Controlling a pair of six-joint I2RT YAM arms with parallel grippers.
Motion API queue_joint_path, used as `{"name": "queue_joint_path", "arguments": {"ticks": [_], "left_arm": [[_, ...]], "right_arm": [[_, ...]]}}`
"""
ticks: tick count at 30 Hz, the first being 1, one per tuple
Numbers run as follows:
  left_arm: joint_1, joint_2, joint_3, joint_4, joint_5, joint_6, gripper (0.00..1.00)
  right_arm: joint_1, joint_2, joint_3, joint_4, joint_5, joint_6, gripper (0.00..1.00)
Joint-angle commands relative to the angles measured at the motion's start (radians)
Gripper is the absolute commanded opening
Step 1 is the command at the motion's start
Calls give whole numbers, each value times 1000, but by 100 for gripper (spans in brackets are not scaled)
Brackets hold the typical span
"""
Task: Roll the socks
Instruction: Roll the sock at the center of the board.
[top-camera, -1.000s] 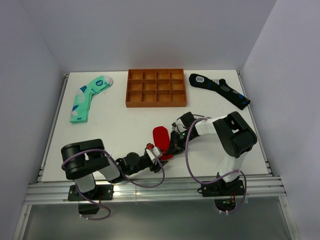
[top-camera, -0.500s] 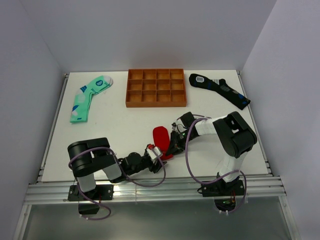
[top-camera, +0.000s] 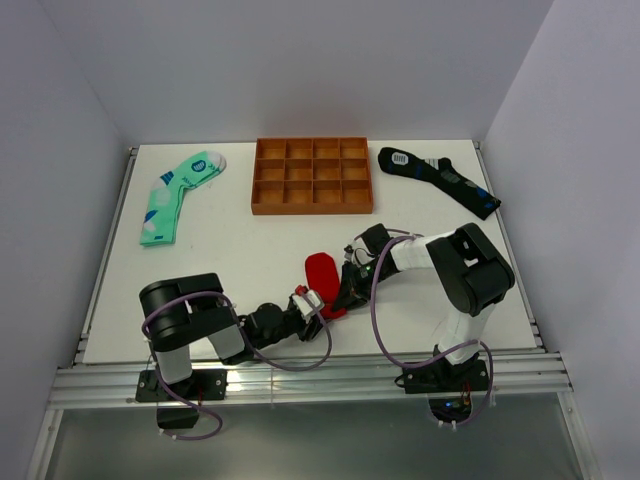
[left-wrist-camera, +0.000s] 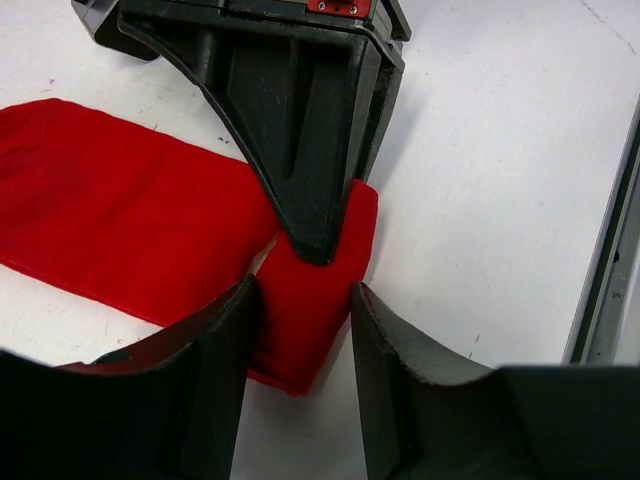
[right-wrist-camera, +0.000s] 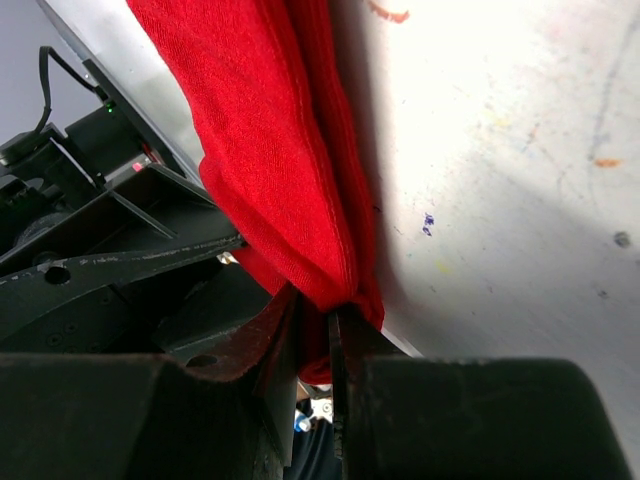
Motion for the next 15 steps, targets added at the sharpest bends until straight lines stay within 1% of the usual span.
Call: {"name": "queue_joint_path", "arguments": {"ticks": [1, 5, 8, 9, 11, 13, 14, 15], "left_arm": [[-3, 28, 5, 144, 42, -44, 47], [-3, 46, 13, 129, 52, -64, 44], [-3, 60, 19, 121, 69, -90, 37], [-1, 63, 14, 130, 71, -106, 33], [2, 69, 3, 151, 75, -123, 28], [11, 72, -10, 168, 97, -152, 20], [17, 71, -13, 168, 106, -162, 15], [22, 72, -13, 167, 112, -175, 6]], "right_arm": [[-24, 86, -79, -226, 242, 79, 0], [-24, 85, -81, -222, 242, 78, 0], [-26, 74, -84, -219, 250, 79, 0], [-24, 71, -86, -216, 253, 79, 0], [-24, 56, -89, -215, 260, 82, 0], [-24, 49, -90, -207, 264, 81, 0], [-26, 40, -95, -204, 268, 82, 0], [-26, 36, -98, -195, 271, 85, 0]]}}
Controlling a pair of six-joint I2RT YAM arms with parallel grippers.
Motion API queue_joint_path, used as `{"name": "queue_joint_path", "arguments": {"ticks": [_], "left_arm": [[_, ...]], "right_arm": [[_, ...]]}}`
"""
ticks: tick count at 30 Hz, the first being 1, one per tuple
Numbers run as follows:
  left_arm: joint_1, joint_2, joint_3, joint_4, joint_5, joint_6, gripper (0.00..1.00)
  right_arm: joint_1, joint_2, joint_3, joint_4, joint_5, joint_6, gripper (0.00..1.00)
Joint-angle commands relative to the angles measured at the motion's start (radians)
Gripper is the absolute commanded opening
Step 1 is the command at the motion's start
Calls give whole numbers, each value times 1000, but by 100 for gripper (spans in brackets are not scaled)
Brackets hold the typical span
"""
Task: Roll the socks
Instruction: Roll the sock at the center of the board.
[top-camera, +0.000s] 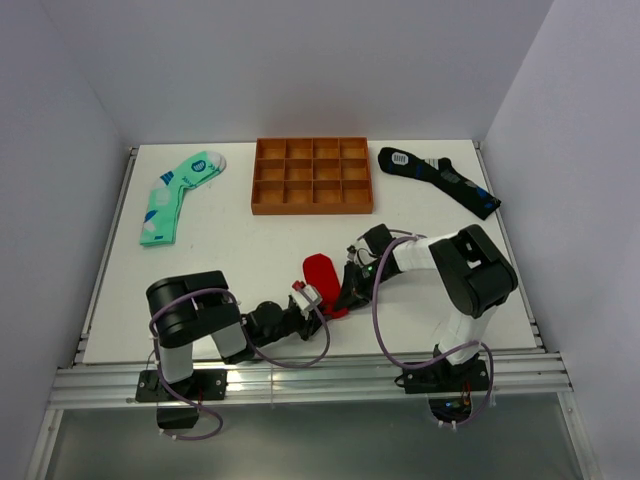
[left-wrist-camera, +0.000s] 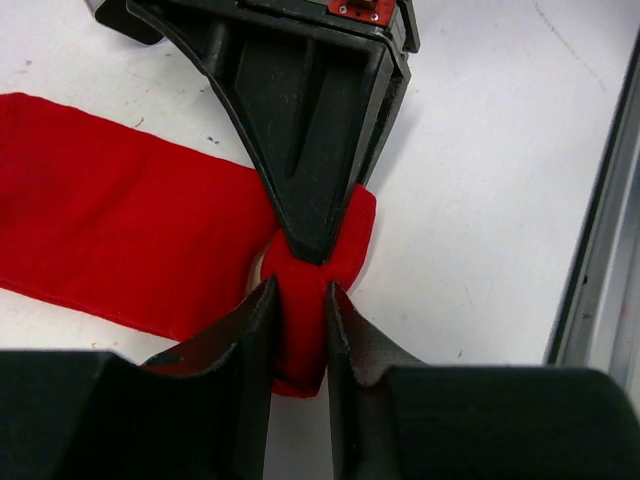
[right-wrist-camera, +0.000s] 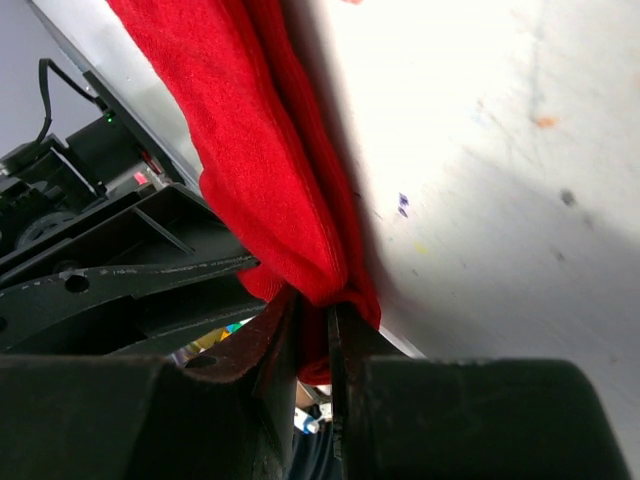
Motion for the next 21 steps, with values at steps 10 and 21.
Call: {"name": "queue_joint_path", "arguments": {"ticks": [10, 21], "left_arm": [[26, 6, -21, 77, 174, -188, 24], [51, -100, -141, 207, 62, -225, 55]], "right_arm": [[-13, 39, -118, -142, 273, 90, 0], [-12, 47, -99, -165, 287, 82, 0]]}}
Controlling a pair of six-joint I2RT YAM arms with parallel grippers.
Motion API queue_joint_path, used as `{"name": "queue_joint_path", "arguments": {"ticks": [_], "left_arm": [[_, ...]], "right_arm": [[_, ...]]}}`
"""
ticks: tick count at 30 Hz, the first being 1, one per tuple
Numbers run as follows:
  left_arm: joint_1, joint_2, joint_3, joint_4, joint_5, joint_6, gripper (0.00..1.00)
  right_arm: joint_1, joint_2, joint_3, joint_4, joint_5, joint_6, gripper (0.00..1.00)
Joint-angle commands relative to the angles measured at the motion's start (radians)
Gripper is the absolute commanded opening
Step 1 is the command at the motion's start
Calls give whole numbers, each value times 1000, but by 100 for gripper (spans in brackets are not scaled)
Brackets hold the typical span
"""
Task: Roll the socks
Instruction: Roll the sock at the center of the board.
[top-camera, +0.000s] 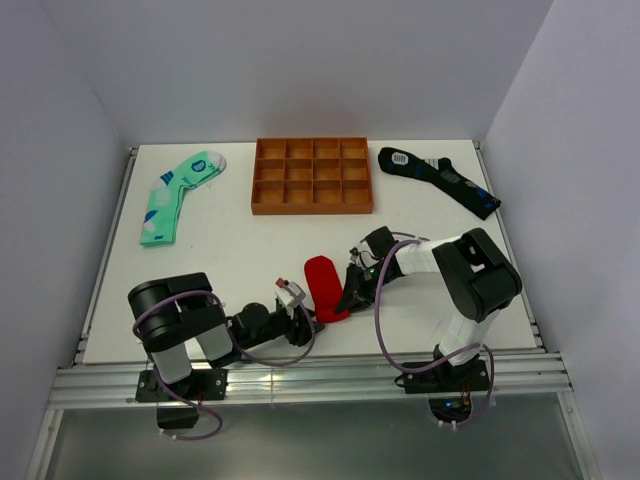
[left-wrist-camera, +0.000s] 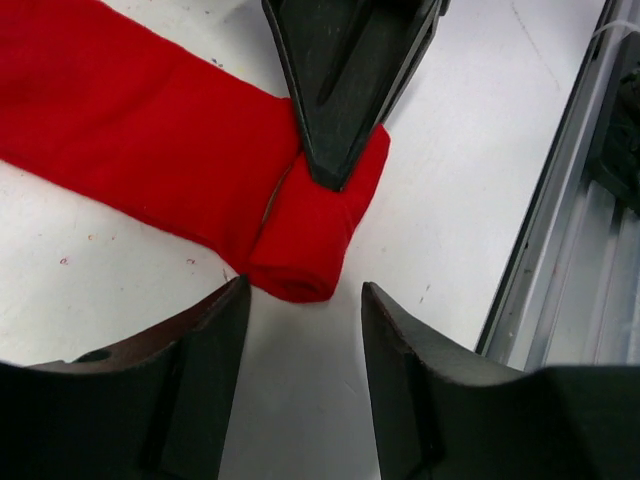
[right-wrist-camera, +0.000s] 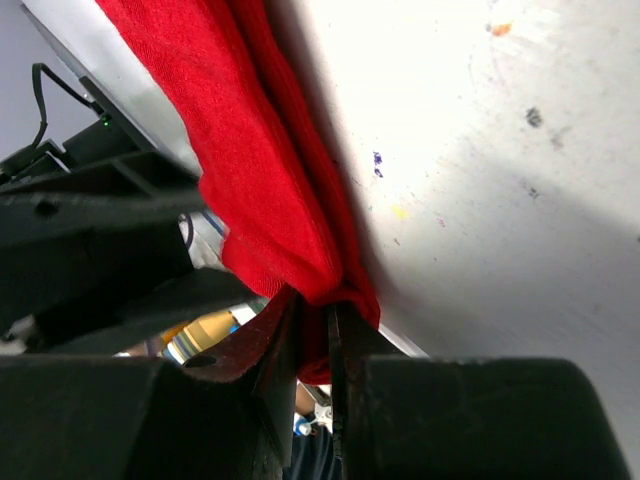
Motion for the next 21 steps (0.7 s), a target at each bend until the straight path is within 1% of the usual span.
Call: {"name": "queue_joint_path", "arguments": {"ticks": [1, 7, 9, 10, 11, 12, 13, 14, 15, 16, 17, 18, 21], "left_arm": [[2, -7, -45, 221, -17, -36, 55], [2, -8, -45, 249, -50, -79, 56], [2, -16, -36, 203, -57, -87, 57], [2, -25, -25, 112, -66, -95, 59], [2, -48, -6, 78, -74, -123, 54], [2, -62, -2, 56, -73, -142, 52], [2, -77, -2, 38, -74, -169, 52], [2, -112, 3, -17, -85, -231, 53], [2, -136, 7, -74, -91, -258, 53], [4, -157, 20, -132, -92, -286, 54], [4, -197, 53, -263, -92, -335, 52], [5, -212, 70, -316, -91, -358, 52], [9, -254, 109, -421, -95, -436, 50]], "right_arm": [[-12, 84, -55, -178, 267, 50, 0], [-12, 82, -59, -181, 270, 53, 0], [-12, 81, -58, -181, 273, 52, 0], [-12, 79, -55, -181, 275, 50, 0], [-12, 78, -55, -181, 279, 50, 0], [-11, 72, -55, -183, 286, 50, 0], [-12, 70, -55, -180, 287, 52, 0], [-12, 67, -55, -175, 286, 53, 0], [-12, 64, -56, -169, 284, 58, 0], [-11, 61, -61, -165, 284, 61, 0], [-12, 59, -64, -154, 287, 64, 0], [-12, 61, -66, -146, 287, 69, 0], [-12, 68, -79, -109, 280, 87, 0]]}}
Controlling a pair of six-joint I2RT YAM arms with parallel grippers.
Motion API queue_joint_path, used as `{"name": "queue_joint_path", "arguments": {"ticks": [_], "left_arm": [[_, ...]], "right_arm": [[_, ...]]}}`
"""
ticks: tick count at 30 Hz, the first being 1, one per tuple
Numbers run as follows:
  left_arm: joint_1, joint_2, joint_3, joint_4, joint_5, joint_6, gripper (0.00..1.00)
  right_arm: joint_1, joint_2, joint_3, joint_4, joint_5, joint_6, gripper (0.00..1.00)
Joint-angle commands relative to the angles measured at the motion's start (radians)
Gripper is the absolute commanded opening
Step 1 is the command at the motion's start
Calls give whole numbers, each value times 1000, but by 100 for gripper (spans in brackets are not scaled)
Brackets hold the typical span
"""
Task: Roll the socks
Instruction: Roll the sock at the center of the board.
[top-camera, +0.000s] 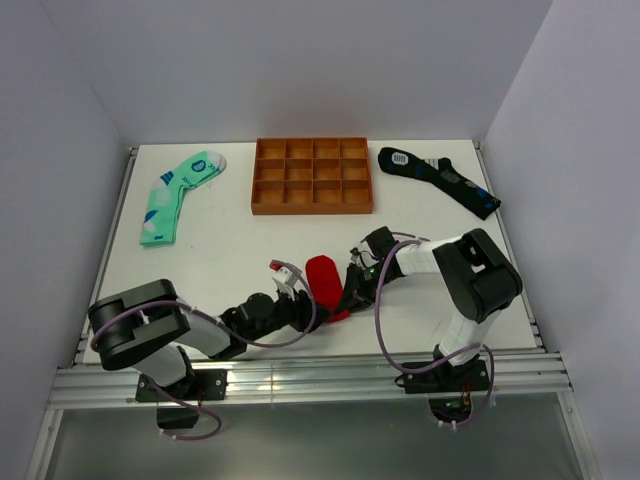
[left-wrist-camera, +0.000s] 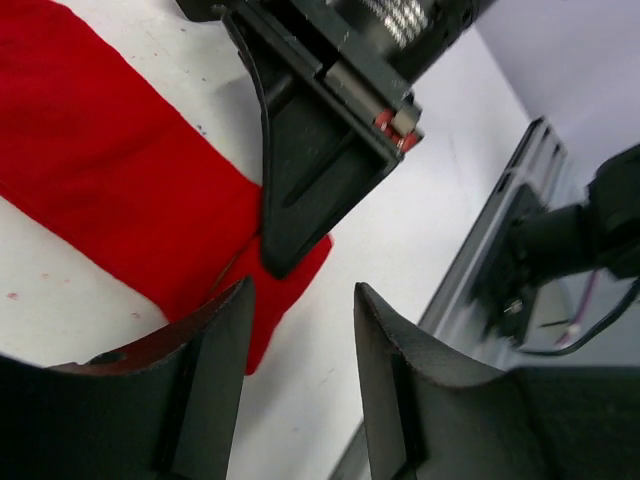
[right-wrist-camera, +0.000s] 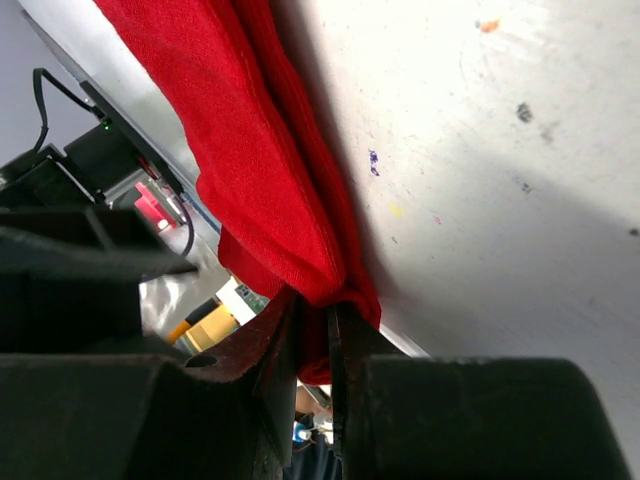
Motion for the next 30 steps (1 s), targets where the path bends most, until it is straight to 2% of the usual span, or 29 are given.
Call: {"name": "queue_joint_path", "arguments": {"ticks": [1, 5, 12, 15, 18, 22, 30], "left_arm": [[5, -67, 44, -174, -34, -159, 50], [5, -117, 45, -283, -72, -246, 49], [4, -251, 24, -381, -57, -285, 50], [4, -269, 50, -525, -90, -323, 51], [4, -272, 35, -570, -120, -348, 58], [4, -268, -2, -529, -104, -384, 67], [4, -168, 27, -515, -143, -483, 65]], "right_arm": [[-12, 74, -88, -103, 269, 80, 0], [-8, 57, -106, -58, 275, 108, 0], [9, 5, -149, 43, 271, 215, 0], [27, 5, -169, 106, 252, 267, 0], [43, 24, -171, 135, 242, 289, 0], [49, 37, -169, 140, 229, 294, 0], [49, 31, -158, 118, 228, 292, 0]]}}
